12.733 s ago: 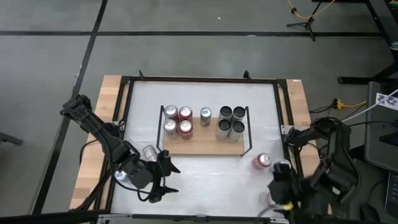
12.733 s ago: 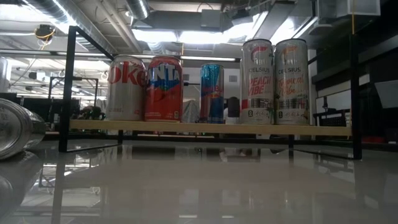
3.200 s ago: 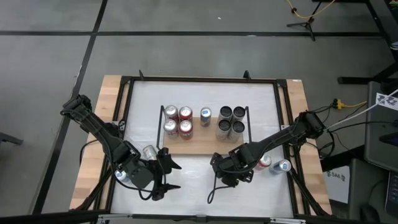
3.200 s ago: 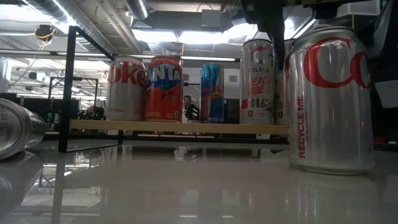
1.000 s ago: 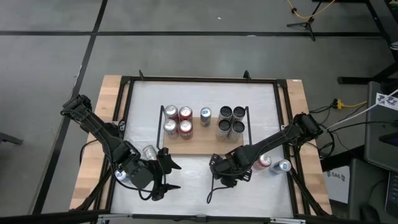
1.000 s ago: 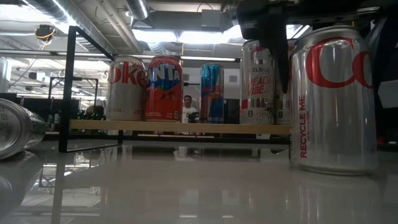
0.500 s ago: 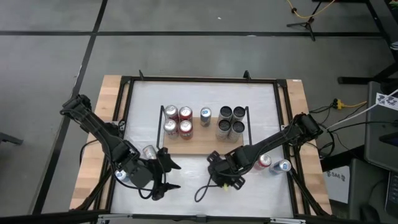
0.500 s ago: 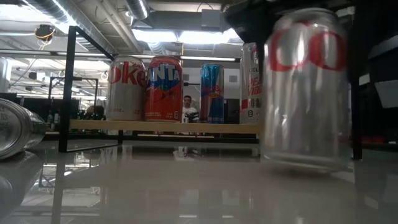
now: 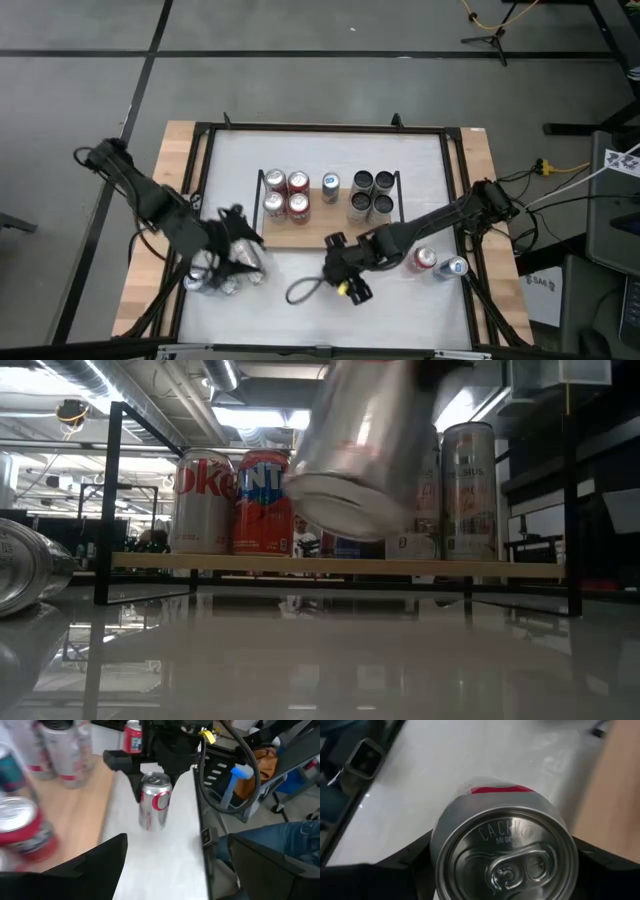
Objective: Place canned beverage on shelf
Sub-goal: Put the silver-red soda can on the shelf aligned with the other silver-red soda can
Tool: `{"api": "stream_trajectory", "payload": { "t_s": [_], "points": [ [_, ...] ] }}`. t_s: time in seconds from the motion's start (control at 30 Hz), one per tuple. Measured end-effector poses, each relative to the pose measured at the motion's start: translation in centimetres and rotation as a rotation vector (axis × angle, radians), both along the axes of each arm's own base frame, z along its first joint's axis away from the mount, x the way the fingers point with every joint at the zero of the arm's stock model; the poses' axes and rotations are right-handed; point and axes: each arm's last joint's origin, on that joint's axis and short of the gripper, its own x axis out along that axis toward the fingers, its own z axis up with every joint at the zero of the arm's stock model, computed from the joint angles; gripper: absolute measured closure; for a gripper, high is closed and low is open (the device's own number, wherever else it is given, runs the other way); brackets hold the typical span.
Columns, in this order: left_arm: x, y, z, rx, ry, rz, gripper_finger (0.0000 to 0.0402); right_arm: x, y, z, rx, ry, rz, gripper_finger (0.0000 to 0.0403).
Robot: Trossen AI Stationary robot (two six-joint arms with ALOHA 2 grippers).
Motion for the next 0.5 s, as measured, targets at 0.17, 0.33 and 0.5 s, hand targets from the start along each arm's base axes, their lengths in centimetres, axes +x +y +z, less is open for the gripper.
{"api": "stream_trajectory", "payload": {
  "t_s": [0.17, 0.33, 0.5],
  "points": [
    [-3.0, 2.7, 1.3, 0.046, 0.003, -0.013, 0.0066, 1.5, -2.4, 2.0, 0.068, -0.04, -0.097, 0.0106],
    [-5.4, 4.5, 1.7, 0.067, 0.026, -0.015, 0.0066, 2.7, -5.3, 3.6, 0.098, -0.078, -0.198, 0.0106],
    [-7.1, 5.7, 2.0, 0.114, 0.018, -0.035, 0.0066, 3.5, -7.8, 4.4, 0.114, -0.117, -0.252, 0.0107]
  ]
}}
